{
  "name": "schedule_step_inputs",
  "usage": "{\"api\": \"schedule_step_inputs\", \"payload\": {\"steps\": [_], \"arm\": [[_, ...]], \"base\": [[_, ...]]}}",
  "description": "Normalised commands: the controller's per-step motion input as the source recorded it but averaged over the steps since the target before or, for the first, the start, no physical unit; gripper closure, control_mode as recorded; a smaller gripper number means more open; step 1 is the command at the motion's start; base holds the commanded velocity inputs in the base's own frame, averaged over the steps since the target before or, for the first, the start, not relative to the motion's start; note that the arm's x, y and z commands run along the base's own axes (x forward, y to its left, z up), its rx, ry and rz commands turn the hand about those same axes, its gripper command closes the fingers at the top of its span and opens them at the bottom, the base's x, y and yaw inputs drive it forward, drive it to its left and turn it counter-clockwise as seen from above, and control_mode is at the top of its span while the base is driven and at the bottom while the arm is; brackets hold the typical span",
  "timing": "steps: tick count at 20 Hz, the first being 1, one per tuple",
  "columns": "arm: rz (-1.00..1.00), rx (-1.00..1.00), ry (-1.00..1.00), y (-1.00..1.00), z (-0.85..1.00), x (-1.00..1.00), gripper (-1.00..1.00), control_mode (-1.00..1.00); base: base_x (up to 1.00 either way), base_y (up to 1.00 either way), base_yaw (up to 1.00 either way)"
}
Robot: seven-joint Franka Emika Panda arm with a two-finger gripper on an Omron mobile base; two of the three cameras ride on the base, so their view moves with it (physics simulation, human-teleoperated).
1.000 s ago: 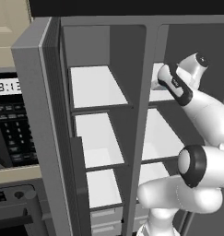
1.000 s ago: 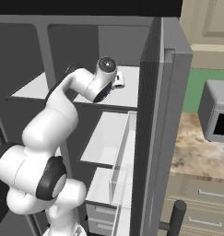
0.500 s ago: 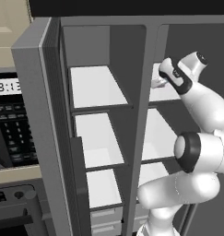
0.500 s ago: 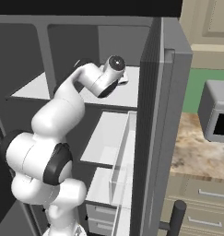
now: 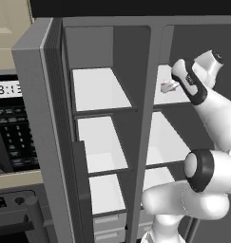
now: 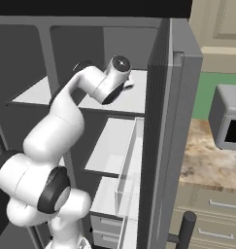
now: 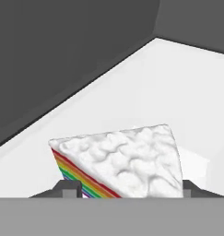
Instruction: Take the cake and cupcake from the fridge and place them on the empty tray on the dining counter.
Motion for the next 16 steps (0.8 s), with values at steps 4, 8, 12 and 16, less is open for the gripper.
{"api": "schedule_step_inputs", "payload": {"steps": [4,8,12,16], "arm": [[-0.05,-0.06,-0.22,0.11,0.27,-1.00,1.00,-1.00],[-0.05,-0.04,-0.26,0.05,0.47,-1.00,1.00,-1.00],[-0.04,-0.01,-0.20,0.00,0.63,-1.00,1.00,-1.00],[0.00,0.00,0.00,0.00,0.62,-1.00,1.00,-1.00]], "base": [[0.00,0.00,0.00],[0.00,0.00,0.00],[0.00,0.00,0.00],[0.00,0.00,0.00]]}}
